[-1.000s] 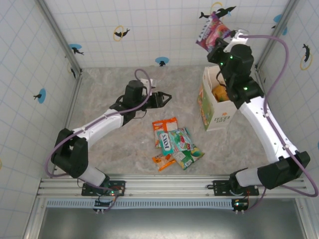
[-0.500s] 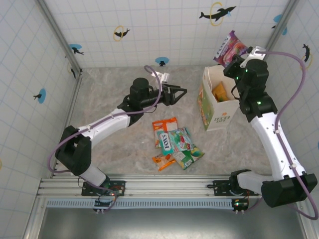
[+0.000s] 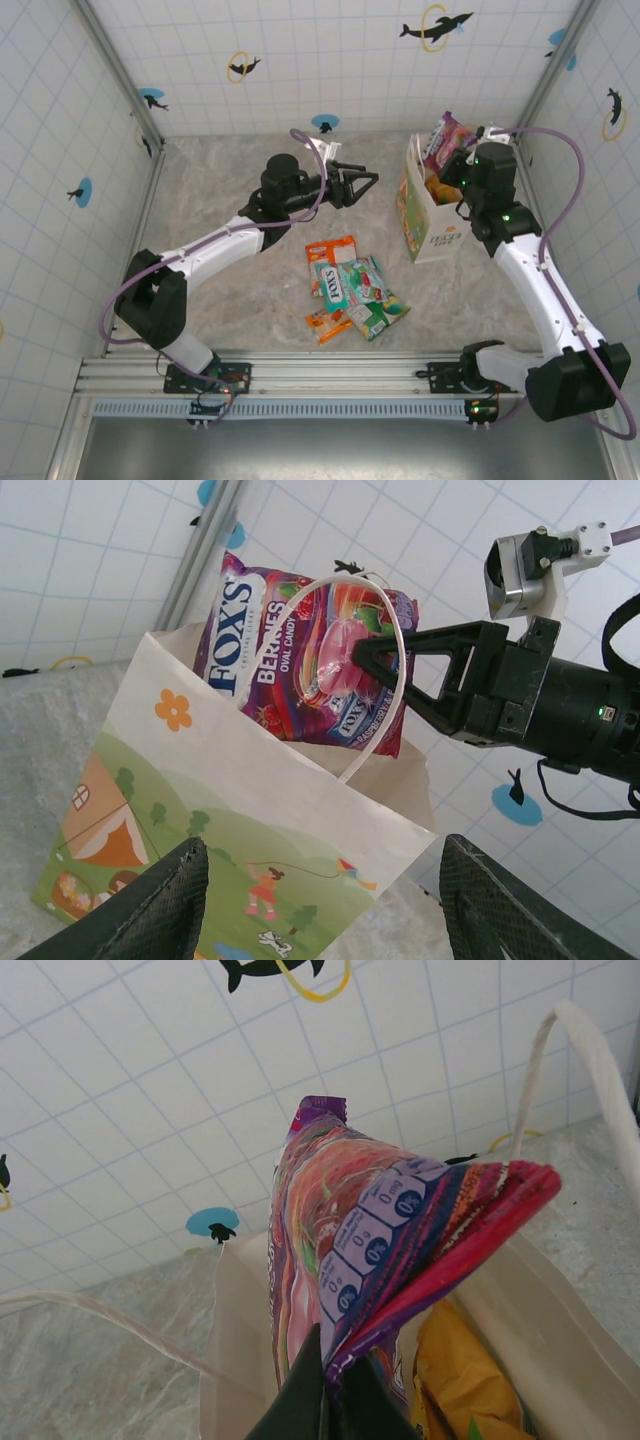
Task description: Place the snacks into the paper bag
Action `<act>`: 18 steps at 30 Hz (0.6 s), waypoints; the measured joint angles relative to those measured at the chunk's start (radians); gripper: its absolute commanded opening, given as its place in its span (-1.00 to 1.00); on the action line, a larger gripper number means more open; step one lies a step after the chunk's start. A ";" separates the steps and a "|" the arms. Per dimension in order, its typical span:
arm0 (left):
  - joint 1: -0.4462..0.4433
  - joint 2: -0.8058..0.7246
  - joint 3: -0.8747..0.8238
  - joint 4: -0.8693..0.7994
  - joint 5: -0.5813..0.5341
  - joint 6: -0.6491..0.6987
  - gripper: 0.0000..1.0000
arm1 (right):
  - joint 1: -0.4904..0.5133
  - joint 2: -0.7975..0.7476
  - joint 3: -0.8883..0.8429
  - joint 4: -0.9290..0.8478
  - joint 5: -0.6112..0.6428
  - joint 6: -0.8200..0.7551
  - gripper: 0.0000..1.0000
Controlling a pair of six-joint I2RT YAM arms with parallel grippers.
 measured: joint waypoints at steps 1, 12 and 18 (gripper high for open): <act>-0.001 0.000 0.000 0.001 0.000 0.001 0.25 | 0.000 0.000 0.000 0.000 -0.001 0.000 -1.00; -0.003 0.000 0.000 0.003 -0.004 0.023 0.25 | 0.000 0.003 0.000 0.009 -0.011 0.016 -0.12; -0.003 0.000 0.000 -0.010 -0.024 0.023 0.25 | 0.000 0.003 0.000 0.008 -0.025 0.020 -0.12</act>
